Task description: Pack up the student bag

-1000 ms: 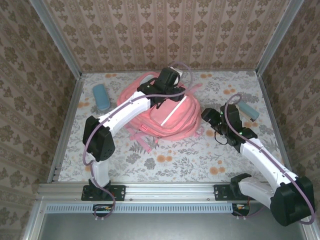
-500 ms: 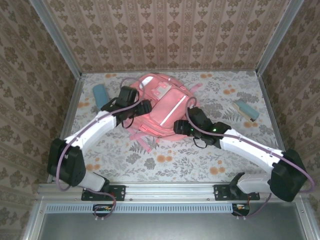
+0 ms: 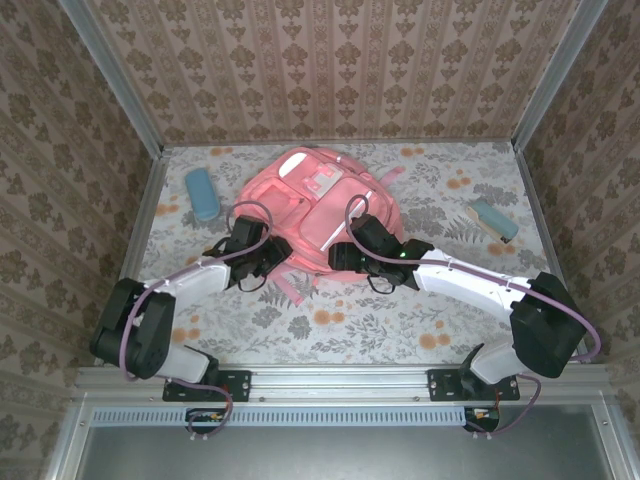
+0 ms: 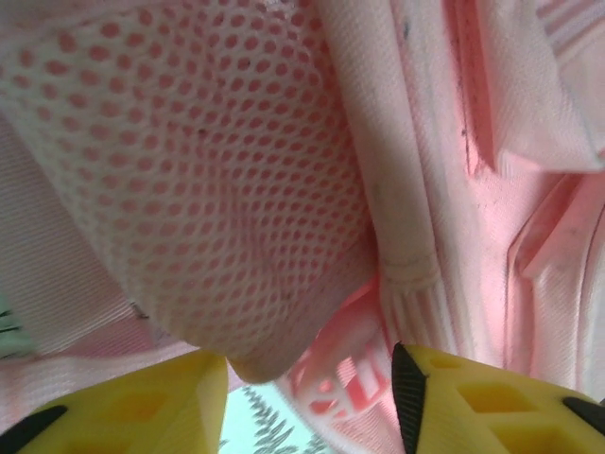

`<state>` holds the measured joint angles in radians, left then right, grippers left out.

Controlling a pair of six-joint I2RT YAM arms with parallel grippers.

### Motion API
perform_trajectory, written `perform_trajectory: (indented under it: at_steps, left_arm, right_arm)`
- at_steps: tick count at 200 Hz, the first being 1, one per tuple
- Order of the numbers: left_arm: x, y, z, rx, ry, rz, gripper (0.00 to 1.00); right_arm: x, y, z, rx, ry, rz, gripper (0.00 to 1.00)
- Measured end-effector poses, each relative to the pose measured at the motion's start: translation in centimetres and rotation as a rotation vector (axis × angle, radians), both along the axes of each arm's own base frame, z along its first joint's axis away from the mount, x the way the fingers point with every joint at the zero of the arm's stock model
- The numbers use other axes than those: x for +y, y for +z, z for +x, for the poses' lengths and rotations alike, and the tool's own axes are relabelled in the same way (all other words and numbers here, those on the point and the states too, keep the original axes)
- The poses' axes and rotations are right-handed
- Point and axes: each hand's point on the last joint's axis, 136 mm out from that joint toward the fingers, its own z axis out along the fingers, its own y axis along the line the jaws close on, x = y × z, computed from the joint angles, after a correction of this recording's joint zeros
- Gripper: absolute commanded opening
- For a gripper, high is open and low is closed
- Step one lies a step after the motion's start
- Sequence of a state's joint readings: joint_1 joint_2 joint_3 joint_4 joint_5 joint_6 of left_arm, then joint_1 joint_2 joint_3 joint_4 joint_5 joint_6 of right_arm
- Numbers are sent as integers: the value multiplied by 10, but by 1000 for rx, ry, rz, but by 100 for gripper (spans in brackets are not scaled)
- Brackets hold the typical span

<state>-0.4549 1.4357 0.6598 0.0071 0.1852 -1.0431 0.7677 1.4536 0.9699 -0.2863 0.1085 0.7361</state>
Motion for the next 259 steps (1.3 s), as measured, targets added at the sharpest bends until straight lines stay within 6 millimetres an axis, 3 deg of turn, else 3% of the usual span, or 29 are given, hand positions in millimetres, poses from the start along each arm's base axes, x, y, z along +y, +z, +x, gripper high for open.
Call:
perform_trajectory:
  at_steps: [37, 112, 151, 201, 259]
  left_arm:
    - [-2, -11, 8, -5, 20, -55, 34]
    - [-13, 8, 22, -91, 6, -133, 11]
    - [-16, 19, 22, -118, -9, -153, 9]
    - [-31, 48, 24, -177, -68, -168, 8]
    - [-48, 66, 25, -213, -122, -177, 8]
  right_arm:
    - [2, -2, -2, 7, 8, -2, 76]
    - [21, -8, -7, -5, 42, -44, 74]
    - [28, -14, -7, -7, 47, -75, 65]
    - [44, -16, -8, -14, 34, -136, 53]
    - [40, -17, 3, -22, -73, -226, 42]
